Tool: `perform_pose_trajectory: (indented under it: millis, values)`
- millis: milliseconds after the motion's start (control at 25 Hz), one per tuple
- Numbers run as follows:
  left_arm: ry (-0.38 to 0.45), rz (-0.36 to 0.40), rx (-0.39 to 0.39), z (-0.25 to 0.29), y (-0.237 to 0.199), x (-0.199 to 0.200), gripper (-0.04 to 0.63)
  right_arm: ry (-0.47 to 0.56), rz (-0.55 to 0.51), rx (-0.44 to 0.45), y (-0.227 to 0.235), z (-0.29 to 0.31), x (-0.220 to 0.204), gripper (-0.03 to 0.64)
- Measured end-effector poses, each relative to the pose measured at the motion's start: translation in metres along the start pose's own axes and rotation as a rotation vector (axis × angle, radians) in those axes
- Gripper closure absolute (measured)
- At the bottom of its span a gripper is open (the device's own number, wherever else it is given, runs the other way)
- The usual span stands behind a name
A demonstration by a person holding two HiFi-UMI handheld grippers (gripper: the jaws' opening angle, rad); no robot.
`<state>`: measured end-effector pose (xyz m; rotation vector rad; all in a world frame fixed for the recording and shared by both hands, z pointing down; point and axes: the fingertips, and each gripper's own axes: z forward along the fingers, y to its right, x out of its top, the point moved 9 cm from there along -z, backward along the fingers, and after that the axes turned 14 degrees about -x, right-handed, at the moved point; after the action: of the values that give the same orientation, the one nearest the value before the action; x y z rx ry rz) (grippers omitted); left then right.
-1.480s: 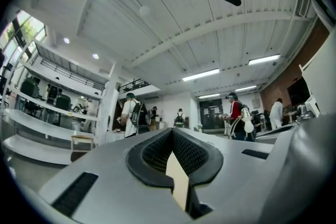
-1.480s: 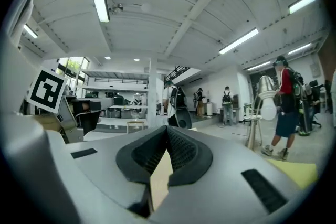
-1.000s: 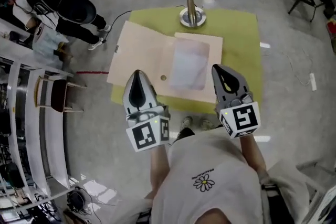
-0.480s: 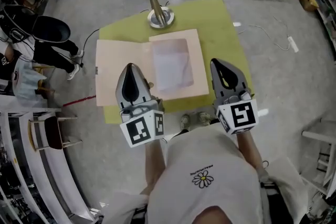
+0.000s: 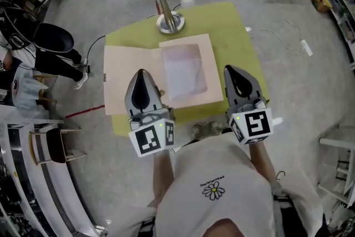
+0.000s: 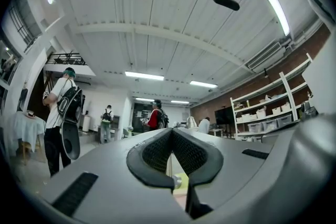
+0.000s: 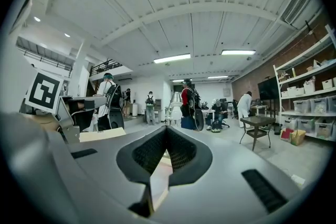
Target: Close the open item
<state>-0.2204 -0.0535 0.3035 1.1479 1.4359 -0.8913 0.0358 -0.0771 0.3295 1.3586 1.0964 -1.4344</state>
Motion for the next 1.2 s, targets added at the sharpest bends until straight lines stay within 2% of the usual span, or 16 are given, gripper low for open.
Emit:
perform_pose_trajectory:
  millis: [200, 400, 480, 520, 720, 840, 1040, 1120, 1200]
  values:
    - [0.006, -0.019, 0.044, -0.018, -0.006, -0.001, 0.581, 0.003, -0.006, 0.042, -0.012, -0.001, 0.002, 0.607]
    - [0.083, -0.125, 0.157, -0.041, -0.036, -0.002, 0.572, -0.008, -0.014, 0.076, -0.020, 0.001, 0.003, 0.607]
    - [0.110, -0.135, 0.204, -0.052, -0.051, -0.003, 0.430, -0.012, -0.022, 0.085, -0.020, 0.001, 0.004, 0.607]
    - [0.108, -0.134, 0.227, -0.057, -0.060, -0.005, 0.380, -0.015, -0.025, 0.086, -0.020, 0.002, 0.003, 0.607]
    - [0.051, -0.172, 0.344, -0.091, -0.097, -0.029, 0.302, -0.042, -0.022, 0.092, -0.020, 0.004, -0.005, 0.607]
    - [0.037, -0.259, 0.418, -0.110, -0.110, -0.054, 0.262, -0.063, -0.029, 0.097, -0.019, 0.006, -0.006, 0.607]
    - [0.007, -0.473, 0.506, -0.137, -0.124, -0.109, 0.227, -0.087, -0.034, 0.102, -0.023, 0.008, -0.010, 0.607]
    - [-0.026, -0.557, 0.501, -0.142, -0.126, -0.130, 0.227, -0.097, -0.039, 0.110, -0.026, 0.007, -0.012, 0.607]
    - [-0.055, -0.648, 0.459, -0.141, -0.127, -0.149, 0.227, -0.107, -0.045, 0.120, -0.028, 0.006, -0.014, 0.607]
